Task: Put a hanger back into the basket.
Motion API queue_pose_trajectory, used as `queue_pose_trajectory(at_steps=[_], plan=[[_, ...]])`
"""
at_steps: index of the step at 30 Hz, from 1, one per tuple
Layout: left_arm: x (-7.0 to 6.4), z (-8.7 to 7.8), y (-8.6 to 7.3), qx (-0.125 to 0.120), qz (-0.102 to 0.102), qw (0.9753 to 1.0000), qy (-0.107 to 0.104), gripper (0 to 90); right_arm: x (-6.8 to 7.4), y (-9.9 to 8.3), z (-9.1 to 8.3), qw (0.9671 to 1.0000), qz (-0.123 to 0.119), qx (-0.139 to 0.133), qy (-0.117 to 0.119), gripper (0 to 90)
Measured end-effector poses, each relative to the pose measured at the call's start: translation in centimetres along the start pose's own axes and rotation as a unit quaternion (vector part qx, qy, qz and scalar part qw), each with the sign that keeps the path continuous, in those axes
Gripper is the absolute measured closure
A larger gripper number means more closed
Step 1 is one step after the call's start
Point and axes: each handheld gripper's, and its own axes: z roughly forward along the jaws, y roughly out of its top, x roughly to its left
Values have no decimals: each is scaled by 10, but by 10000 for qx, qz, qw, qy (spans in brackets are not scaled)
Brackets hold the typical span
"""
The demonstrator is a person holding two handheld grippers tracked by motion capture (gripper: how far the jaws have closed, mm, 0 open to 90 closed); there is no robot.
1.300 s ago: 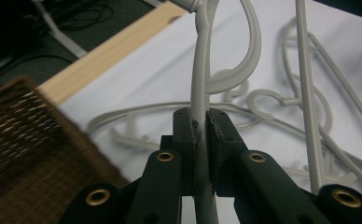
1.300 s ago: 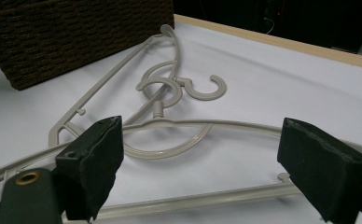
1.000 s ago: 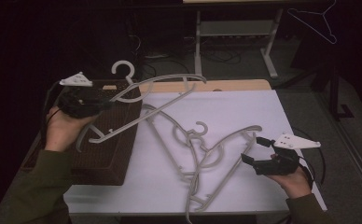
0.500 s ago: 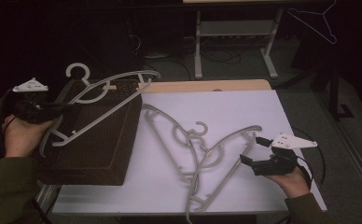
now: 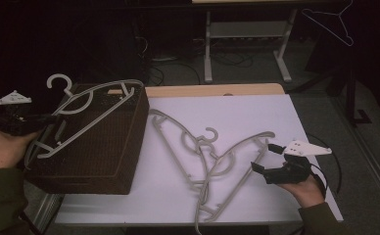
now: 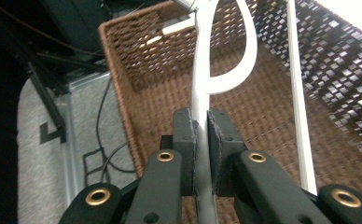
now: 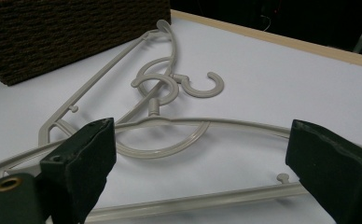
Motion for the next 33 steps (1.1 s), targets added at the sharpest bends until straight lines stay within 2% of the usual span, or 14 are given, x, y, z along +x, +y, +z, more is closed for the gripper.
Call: queue_pose_trajectory(at_steps=[7, 10, 15, 22, 24, 26, 28, 29, 33], plan=[[6, 10, -8, 71, -125, 9999, 31, 829, 0, 0, 0, 10000, 1, 5, -11, 82], [7, 13, -10, 242, -49, 9995, 189, 829, 0, 0, 0, 10000, 13, 2, -14, 82], [2, 24, -16, 282, -50, 9996, 86, 829, 0, 0, 0, 10000, 18, 16, -17, 82], [-5, 41, -21, 529, -40, 9986, -29, 827, -1, 0, 0, 10000, -1, -12, -25, 83], [-5, 44, -25, 579, -65, 9982, -127, 822, -1, 0, -1, 10000, 13, -9, -27, 83], [-4, 44, -28, 525, -179, 9981, -267, 801, -1, 0, -1, 10000, 6, -14, -32, 83], [-2, 42, -30, 343, -308, 9985, -300, 709, -1, 0, -1, 10000, 2, -8, -30, 83], [-1, 41, -31, 300, -392, 9981, -360, 690, -1, 0, -1, 10000, 0, -6, -27, 83], [-2, 35, -29, 67, -514, 9974, -492, 594, 0, 0, 0, 10000, -15, 1, -19, 83]])
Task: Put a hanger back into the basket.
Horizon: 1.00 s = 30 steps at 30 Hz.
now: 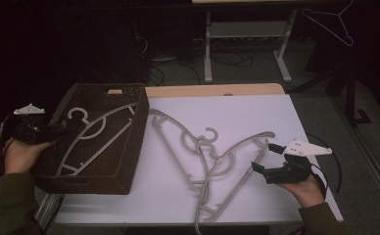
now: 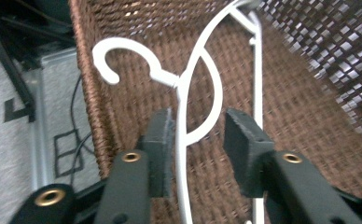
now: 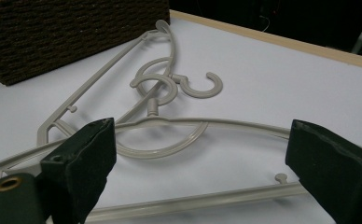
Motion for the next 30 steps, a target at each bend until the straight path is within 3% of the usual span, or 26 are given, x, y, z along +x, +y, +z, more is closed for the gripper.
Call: queue_pose_trajectory(at_steps=[3, 9, 14, 21, 30], plan=[[-5, -5, 5, -189, -51, 9997, -171, 525, 0, 0, 1, 10000, 11, -8, 0, 83], [-26, -7, 23, -406, 72, 9982, -439, 430, 1, 1, 1, 10000, -7, -1, -2, 83], [-54, -4, 42, -541, 203, 9961, -671, 335, 0, 2, 0, 10000, -7, 6, -2, 83], [-94, 8, 65, -683, 385, 9932, -863, 282, 0, 1, 1, 10000, 2, 54, -2, 85], [-155, 25, 90, -702, 645, 9864, -1338, 254, 0, 2, 3, 10000, 1, 77, 22, 85]])
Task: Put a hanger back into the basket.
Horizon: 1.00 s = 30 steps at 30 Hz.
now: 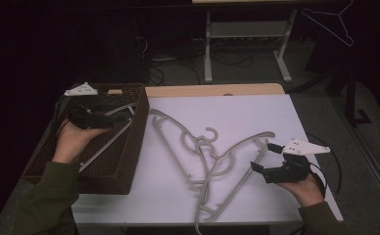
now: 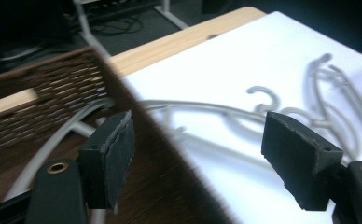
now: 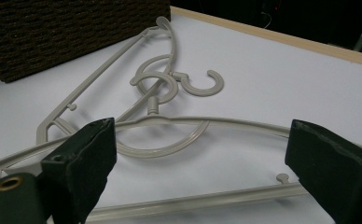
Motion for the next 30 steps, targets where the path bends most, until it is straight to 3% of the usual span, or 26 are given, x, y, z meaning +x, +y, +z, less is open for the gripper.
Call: queue_pose_trajectory(at_steps=[6, 12, 19, 30], plan=[[-33, 23, 12, -86, 70, 9994, -324, 252, 0, 0, 1, 10000, 11, 35, -15, 86], [-67, 52, 11, -114, 108, 9976, -673, 252, 0, 1, 1, 10000, -9, 42, -14, 87], [-102, 83, 1, 48, 208, 9947, -1008, 278, 1, 0, 2, 10000, 8, 79, 4, 88], [-141, 120, -30, 507, 312, 9884, -1396, 308, 1, 0, 3, 9999, 10, 121, -6, 88]])
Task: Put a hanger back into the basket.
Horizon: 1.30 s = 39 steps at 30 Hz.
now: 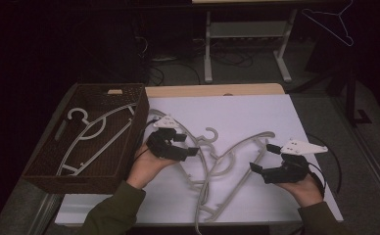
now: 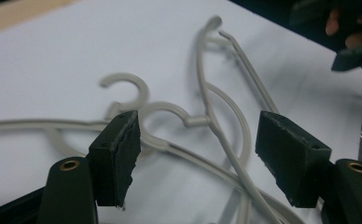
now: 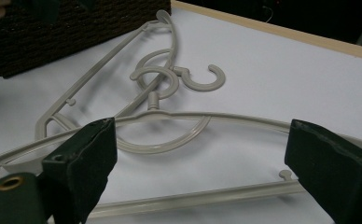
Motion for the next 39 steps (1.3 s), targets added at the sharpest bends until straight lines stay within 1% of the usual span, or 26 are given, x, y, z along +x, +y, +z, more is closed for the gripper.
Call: queue_pose_trajectory(at_steps=[3, 5, 7, 8, 11, 12, 13, 14, 16, 17, 21, 22, 24, 25, 26, 27, 31, 32, 34, 35, 37, 38, 39], plan=[[-7, 12, -9, 175, 54, 9998, -84, 313, 0, 0, 0, 10000, -7, 3, -5, 88], [-12, 20, -15, 272, 40, 9995, -137, 320, 0, -1, 0, 10000, -10, 4, -6, 88], [-16, 27, -19, 408, 93, 9990, -176, 324, 0, -1, 0, 10000, -14, 3, -5, 88], [-18, 30, -22, 426, 78, 9988, -210, 327, 0, -1, 1, 10000, -11, 4, -4, 88], [-26, 40, -28, 543, 120, 9981, -258, 339, 0, -1, 1, 10000, -18, 2, 0, 88], [-28, 43, -30, 623, 171, 9975, -269, 342, 0, -1, 1, 10000, -21, 2, 0, 88], [-30, 46, -31, 630, 159, 9976, -249, 343, 0, -1, 1, 10000, -21, 2, 7, 88], [-32, 49, -33, 718, 212, 9969, -262, 347, 0, 0, 1, 10000, -26, 18, 20, 88], [-33, 55, -35, 759, 224, 9965, -255, 352, 0, 0, 2, 10000, -39, 32, 23, 88], [-34, 58, -35, 764, 247, 9965, -232, 356, 0, 0, 2, 10000, -42, 33, 25, 88], [-37, 70, -38, 953, 379, 9946, -169, 375, 0, 0, 3, 10000, -41, 28, 30, 88], [-39, 73, -39, 944, 379, 9947, -140, 382, 0, 0, 3, 10000, -34, 38, 27, 88], [-41, 80, -40, 949, 343, 9949, -78, 387, 0, 0, 3, 10000, -54, 35, 22, 88], [-41, 82, -40, 977, 404, 9944, -29, 400, -1, 0, 3, 10000, -62, 15, 25, 88], [-42, 83, -39, 959, 501, 9941, 66, 401, -1, 0, 2, 10000, -87, 0, 27, 88], [-42, 84, -38, 950, 491, 9942, 88, 417, -1, 0, 2, 10000, -77, 2, 31, 88], [-42, 87, -33, 930, 634, 9933, 259, 421, -1, -1, 3, 10000, -79, -1, 40, 88], [-42, 88, -32, 929, 657, 9931, 273, 422, -1, -1, 2, 10000, -68, -1, 44, 88], [-40, 90, -29, 921, 609, 9937, 208, 440, -1, -1, 2, 10000, -58, -2, 43, 88], [-41, 92, -28, 939, 636, 9934, 182, 439, 0, -1, 2, 10000, -19, 37, 49, 88], [-42, 98, -26, 988, 645, 9929, 151, 439, 0, -1, 2, 10000, -1, 27, 41, 88], [-42, 100, -26, 1055, 704, 9918, 130, 439, 0, -1, 2, 10000, 2, 17, 43, 88], [-41, 103, -25, 1074, 682, 9918, 98, 439, -1, -1, 1, 10000, 2, 19, 37, 88]])
